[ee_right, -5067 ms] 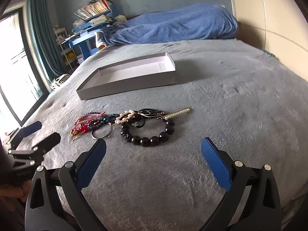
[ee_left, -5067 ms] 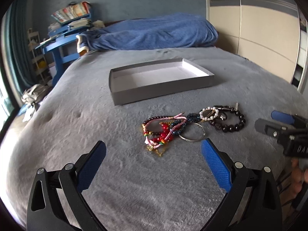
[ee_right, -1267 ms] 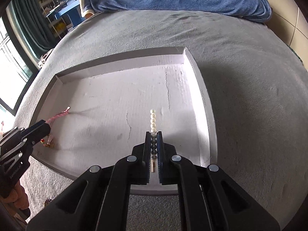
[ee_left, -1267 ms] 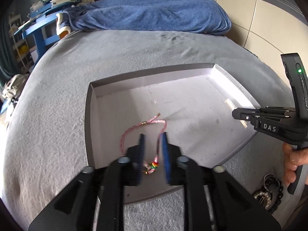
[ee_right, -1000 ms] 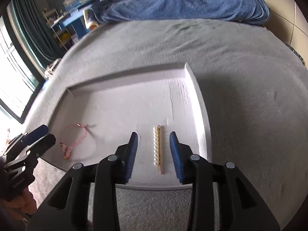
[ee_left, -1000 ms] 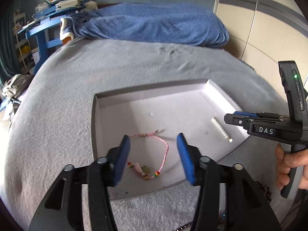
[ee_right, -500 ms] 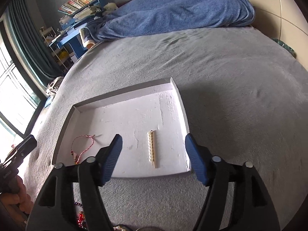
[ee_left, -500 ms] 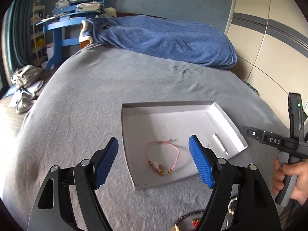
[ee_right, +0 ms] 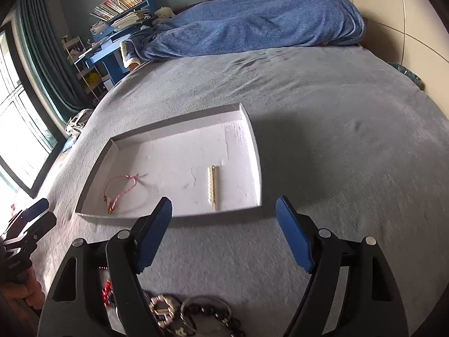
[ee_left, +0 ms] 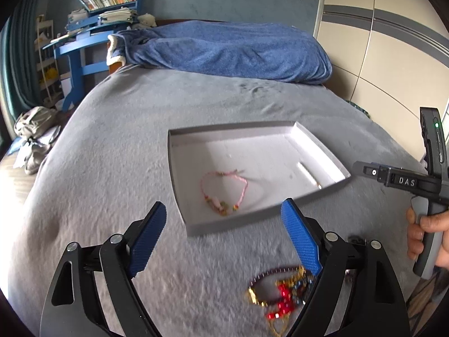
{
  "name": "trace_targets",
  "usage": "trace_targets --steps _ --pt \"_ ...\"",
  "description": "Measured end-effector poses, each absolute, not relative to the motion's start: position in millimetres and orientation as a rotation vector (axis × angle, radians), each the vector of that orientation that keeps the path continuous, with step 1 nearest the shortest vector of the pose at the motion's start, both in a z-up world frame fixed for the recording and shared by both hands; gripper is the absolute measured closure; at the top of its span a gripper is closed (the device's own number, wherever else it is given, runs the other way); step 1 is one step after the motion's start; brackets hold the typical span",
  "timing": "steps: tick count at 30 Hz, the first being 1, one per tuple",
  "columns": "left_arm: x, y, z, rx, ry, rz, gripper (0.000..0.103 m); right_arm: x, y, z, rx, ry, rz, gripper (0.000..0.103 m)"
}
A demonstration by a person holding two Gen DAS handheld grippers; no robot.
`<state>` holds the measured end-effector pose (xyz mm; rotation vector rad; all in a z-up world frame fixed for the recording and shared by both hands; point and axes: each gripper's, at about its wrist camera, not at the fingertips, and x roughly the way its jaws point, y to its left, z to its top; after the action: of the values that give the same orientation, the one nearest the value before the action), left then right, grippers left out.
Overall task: Organize jewelry
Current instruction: 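Move both open tools back over the jewelry pile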
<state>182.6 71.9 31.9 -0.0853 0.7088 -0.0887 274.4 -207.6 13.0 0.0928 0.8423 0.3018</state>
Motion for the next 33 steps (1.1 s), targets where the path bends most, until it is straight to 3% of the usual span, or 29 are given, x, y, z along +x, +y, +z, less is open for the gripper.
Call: trace_targets --steps 33 --pt "118.8 8.5 -8.3 0.128 0.731 -0.239 0.013 180.4 -227.0 -18.8 0.01 0.845 0.334 0.024"
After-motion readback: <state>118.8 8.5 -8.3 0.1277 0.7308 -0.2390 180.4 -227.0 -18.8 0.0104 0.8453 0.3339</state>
